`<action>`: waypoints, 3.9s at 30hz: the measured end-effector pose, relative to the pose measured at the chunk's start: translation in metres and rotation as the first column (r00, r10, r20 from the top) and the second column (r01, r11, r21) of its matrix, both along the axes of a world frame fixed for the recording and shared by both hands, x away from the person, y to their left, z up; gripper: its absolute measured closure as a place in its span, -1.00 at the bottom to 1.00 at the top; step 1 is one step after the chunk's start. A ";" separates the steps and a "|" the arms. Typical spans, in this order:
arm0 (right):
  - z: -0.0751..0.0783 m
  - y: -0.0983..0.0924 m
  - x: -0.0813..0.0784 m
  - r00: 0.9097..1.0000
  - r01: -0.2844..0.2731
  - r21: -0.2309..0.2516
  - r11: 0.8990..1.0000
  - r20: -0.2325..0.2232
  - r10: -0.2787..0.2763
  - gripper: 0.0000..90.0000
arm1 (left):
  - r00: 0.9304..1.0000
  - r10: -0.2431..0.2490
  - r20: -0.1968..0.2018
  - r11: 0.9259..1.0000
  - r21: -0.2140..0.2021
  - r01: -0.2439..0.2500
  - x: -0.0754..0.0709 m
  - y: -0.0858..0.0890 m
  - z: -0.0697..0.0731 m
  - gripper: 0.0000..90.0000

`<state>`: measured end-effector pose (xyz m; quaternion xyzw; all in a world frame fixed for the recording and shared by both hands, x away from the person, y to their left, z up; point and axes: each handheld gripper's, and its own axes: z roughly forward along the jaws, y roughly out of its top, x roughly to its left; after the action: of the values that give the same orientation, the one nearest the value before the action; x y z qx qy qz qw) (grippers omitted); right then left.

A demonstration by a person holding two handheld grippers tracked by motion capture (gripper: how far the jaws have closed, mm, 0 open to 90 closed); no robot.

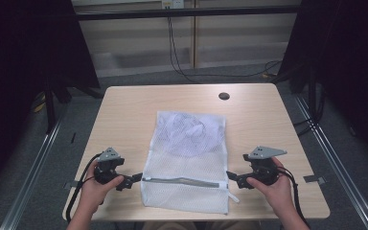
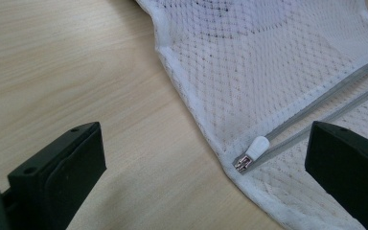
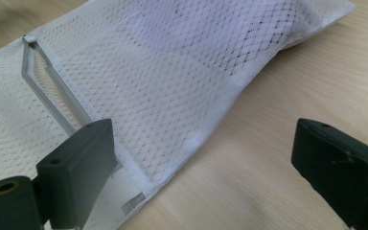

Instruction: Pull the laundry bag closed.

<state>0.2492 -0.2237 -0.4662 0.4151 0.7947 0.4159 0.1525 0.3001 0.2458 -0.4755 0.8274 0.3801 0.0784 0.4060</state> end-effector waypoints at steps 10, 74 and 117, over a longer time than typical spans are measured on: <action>0.002 0.009 0.000 1.000 0.016 -0.008 1.000 0.006 -0.016 -0.84 | 1.000 -0.013 -0.002 1.000 0.001 0.013 -0.002 -0.001 0.000 -1.00; 0.003 0.167 0.032 0.967 -0.230 0.143 0.963 -0.080 0.243 -0.34 | 1.000 -0.015 0.001 1.000 0.003 0.015 -0.007 0.006 0.004 -1.00; -0.037 0.234 0.045 0.937 -0.215 0.260 0.941 -0.218 0.274 0.57 | 1.000 -0.009 -0.022 0.999 0.044 0.010 -0.011 0.010 0.000 -0.97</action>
<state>0.2939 0.0100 -0.5033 0.3766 0.7990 0.4658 -0.0520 0.2891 0.2561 -0.4756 0.8388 0.3786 0.0760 0.3838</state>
